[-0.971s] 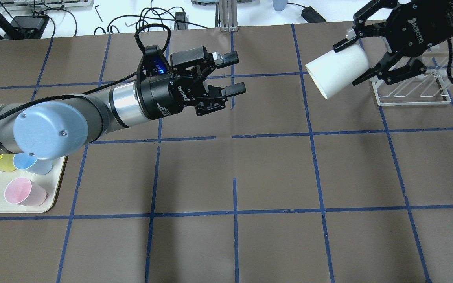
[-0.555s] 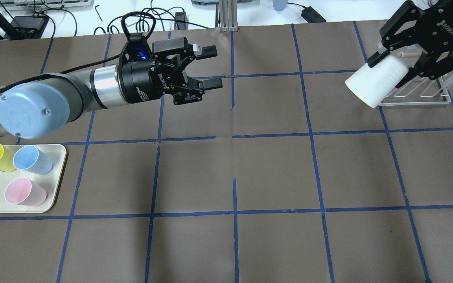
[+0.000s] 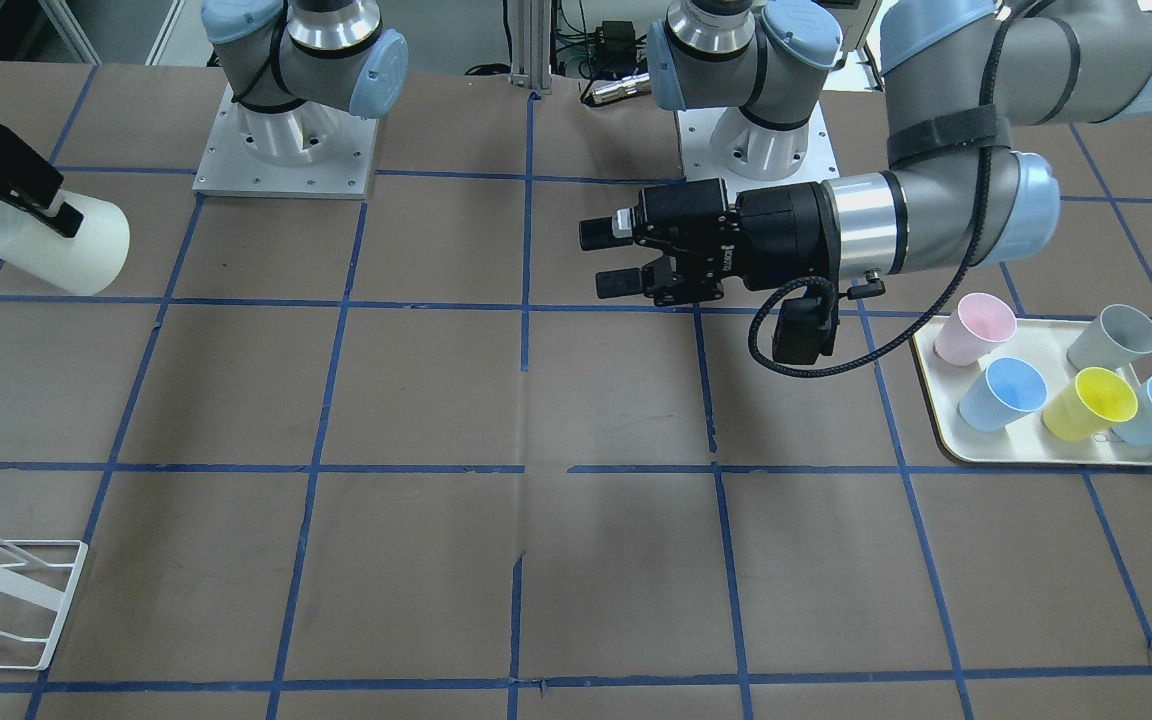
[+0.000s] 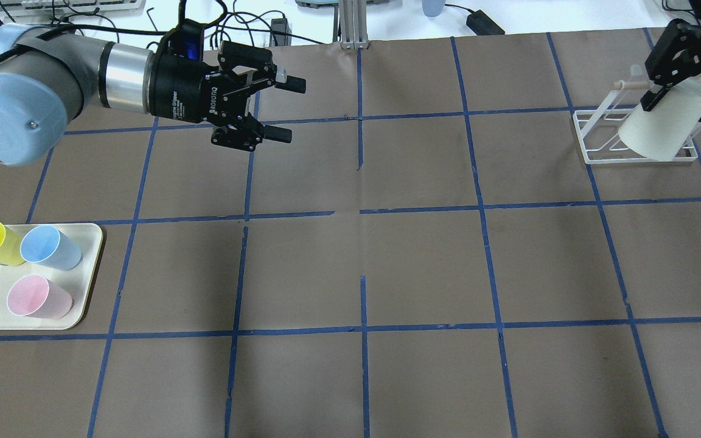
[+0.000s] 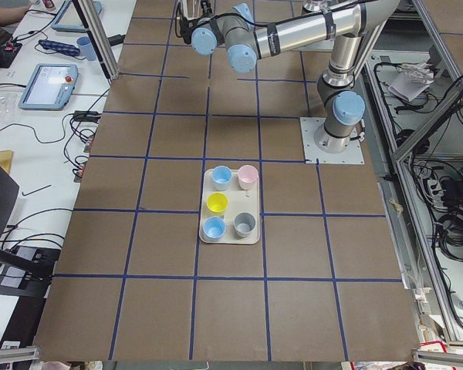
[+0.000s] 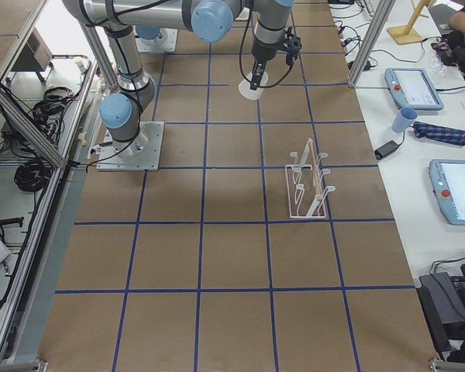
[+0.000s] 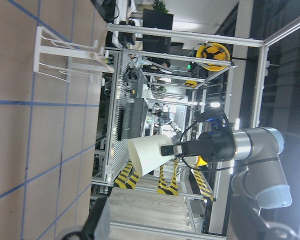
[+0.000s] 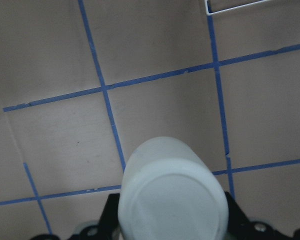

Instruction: Transfer IKEA cup to right arm and place on rack

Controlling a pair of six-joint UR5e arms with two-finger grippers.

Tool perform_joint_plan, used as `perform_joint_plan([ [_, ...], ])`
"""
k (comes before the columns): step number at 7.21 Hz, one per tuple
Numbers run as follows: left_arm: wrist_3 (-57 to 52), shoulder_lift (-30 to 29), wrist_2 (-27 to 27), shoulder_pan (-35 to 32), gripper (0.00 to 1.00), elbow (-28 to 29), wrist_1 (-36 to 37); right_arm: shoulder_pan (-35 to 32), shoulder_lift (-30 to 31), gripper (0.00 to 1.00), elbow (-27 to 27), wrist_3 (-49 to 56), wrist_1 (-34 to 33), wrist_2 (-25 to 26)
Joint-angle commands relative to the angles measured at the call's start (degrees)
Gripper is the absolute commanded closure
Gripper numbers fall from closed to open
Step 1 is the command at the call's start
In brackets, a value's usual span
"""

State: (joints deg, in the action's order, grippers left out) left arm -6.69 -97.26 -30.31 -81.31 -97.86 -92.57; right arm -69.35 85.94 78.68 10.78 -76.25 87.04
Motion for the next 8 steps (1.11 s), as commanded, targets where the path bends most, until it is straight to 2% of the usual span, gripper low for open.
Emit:
perform_joint_plan([
  [1,11.88,1.88,-25.29,-0.86,0.0,0.57,12.66,0.1,-3.3,0.69,0.43,4.06,-8.87,4.02],
  [2,11.62,2.59,-34.03,-0.87,0.0,1.35,12.86,0.18,-5.94,0.69,0.77,7.03,-14.48,4.02],
  [4,8.56,3.57,-55.47,-2.09,0.0,4.94,12.34,0.44,-11.22,0.69,0.6,10.04,-23.64,4.02],
  [5,8.1,4.09,-59.13,-4.27,0.0,5.92,12.07,0.79,-12.11,0.7,0.77,12.31,-27.16,3.93],
  [6,8.1,4.88,-65.26,-7.6,0.0,6.53,12.07,2.19,-14.55,0.7,0.78,15.82,-29.28,3.06],
  [7,8.19,5.58,-68.71,-9.9,0.0,6.63,11.98,3.42,-15.79,0.7,0.78,19.07,-29.57,2.97],
  [8,8.1,5.94,-65.96,-9.48,0.0,6.72,11.54,3.61,-16.33,0.7,0.78,19.45,-29.74,2.18],
])
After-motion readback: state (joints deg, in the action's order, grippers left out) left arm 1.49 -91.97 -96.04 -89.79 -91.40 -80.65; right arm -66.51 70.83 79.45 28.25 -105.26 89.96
